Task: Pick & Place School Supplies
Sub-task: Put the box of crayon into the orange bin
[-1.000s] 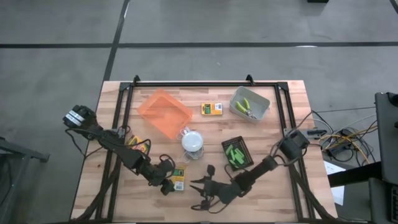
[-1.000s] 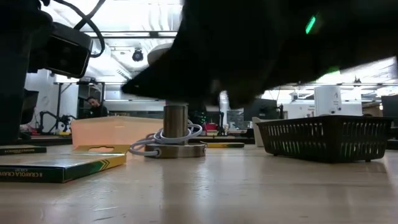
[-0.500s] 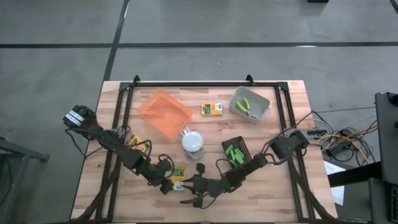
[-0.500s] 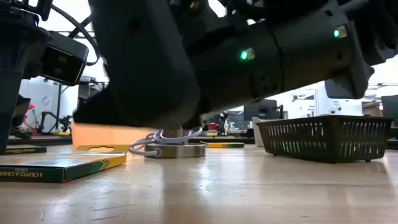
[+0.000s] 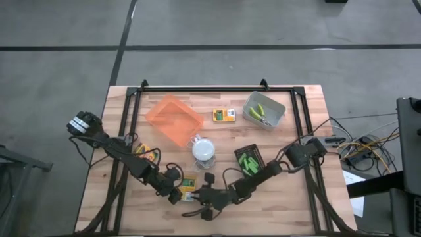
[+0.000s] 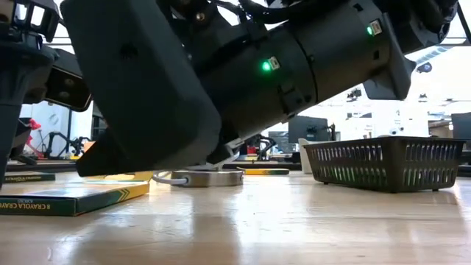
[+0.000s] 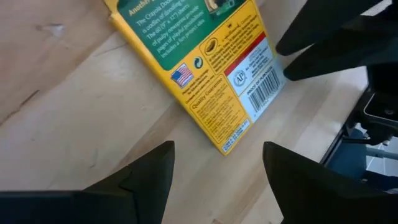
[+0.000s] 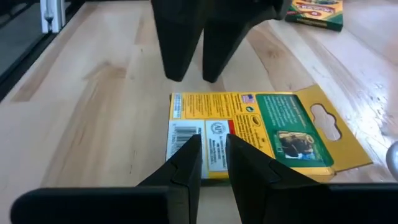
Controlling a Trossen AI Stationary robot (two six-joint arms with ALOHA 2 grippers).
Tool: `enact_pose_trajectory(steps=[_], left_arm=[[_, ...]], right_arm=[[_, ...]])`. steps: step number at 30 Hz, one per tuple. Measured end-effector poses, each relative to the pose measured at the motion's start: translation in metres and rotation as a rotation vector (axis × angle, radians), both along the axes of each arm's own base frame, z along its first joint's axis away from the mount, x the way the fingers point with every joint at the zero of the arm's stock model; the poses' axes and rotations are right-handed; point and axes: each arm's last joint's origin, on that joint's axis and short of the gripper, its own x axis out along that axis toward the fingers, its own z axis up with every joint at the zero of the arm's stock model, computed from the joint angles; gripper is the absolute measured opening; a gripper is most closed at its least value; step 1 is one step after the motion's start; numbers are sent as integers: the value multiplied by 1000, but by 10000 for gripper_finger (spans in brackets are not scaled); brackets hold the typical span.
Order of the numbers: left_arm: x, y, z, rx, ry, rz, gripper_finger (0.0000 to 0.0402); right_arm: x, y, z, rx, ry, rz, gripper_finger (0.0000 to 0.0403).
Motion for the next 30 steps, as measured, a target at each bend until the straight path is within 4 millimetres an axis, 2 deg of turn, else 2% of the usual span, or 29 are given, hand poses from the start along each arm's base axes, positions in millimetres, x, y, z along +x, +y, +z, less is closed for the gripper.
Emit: enact_pose_trajectory(steps=[11,17,30], left_arm=[[1,1,0,1,-1,8,250],[3,5,0,-56,37,122,250],[4,7,0,-117,77,247,250]], right_arm=[[2,-10,-3,77,8,-59,68],[0,-11,-6,56,55,-62,68],[-2,-12,-9,54,98,-71,68]])
